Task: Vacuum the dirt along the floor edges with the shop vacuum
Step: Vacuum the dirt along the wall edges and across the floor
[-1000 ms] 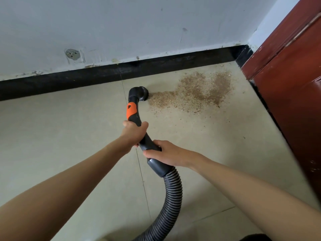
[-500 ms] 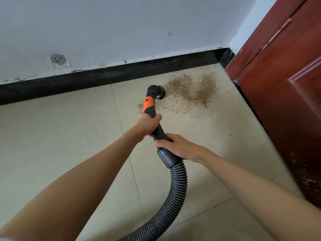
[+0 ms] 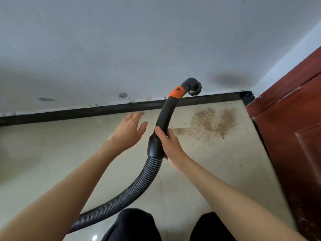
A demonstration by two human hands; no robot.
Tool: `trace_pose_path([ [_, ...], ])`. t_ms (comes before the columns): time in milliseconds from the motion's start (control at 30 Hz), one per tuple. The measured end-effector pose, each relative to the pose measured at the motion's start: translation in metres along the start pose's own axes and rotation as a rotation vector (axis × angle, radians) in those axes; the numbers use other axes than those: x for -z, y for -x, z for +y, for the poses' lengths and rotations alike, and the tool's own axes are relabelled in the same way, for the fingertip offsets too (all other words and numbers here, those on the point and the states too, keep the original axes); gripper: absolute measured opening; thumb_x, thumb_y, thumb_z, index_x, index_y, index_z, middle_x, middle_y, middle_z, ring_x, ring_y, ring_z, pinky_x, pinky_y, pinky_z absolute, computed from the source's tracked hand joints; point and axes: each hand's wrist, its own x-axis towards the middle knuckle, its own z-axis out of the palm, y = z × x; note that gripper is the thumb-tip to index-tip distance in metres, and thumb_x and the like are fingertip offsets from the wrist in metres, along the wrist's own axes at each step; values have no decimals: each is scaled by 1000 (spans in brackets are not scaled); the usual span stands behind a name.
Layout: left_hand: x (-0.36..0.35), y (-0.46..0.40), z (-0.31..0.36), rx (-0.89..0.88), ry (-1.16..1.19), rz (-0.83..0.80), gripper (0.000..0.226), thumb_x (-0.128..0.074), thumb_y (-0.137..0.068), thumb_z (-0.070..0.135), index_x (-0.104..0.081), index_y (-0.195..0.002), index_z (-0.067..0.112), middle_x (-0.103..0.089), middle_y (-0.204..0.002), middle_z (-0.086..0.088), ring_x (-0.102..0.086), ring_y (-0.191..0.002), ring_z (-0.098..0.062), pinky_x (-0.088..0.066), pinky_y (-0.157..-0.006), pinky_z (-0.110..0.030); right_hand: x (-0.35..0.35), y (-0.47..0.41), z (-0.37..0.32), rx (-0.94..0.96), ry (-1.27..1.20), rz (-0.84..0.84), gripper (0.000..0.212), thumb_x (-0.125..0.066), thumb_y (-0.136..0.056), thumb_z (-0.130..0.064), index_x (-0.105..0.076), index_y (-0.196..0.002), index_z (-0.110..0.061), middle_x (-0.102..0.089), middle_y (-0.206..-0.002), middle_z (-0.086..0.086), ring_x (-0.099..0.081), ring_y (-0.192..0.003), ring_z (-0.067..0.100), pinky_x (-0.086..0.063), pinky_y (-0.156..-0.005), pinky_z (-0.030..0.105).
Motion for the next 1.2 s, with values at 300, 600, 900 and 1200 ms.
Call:
trace_pose_path([
  [300,248,113,-12,90,-276,209,65,-38,-97,42,-13,-151,17,-14,-158,-6,-7,-146,-26,-6,-118,-44,-120,119,-174,61,12,-34,14,-55,-95,-38,-57,-93,-23,-63,-94,-2,-60,-90,14,-48,-74,28],
  [600,432,253,8,343,-232,292,65,-41,-96,41,-15,-151,19,-16,-157,-5,-6,-146,-26,-6,-117,-45,-249,254,-316,148,165,-284,3,-53,-97,-29,-54,-96,-27,-62,-95,-9,-60,-90,3,-47,-80,16],
  [900,496,374,7,570,-212,360,76,-19,-88,58,-22,-150,14,-24,-155,-9,-14,-144,-30,-13,-115,-49,-328,332,-355,227,316,-528,3,-53,-97,-29,-52,-94,-28,-60,-92,-12,-58,-86,-1,-46,-75,9],
  [1200,529,448,-65,705,-188,452,65,-28,-95,50,-19,-149,14,-24,-153,-6,-14,-143,-26,-14,-115,-45,-433,356,-360,391,427,-557,16,-57,-95,-24,-54,-106,-12,-61,-90,-6,-59,-83,4,-45,-81,20],
])
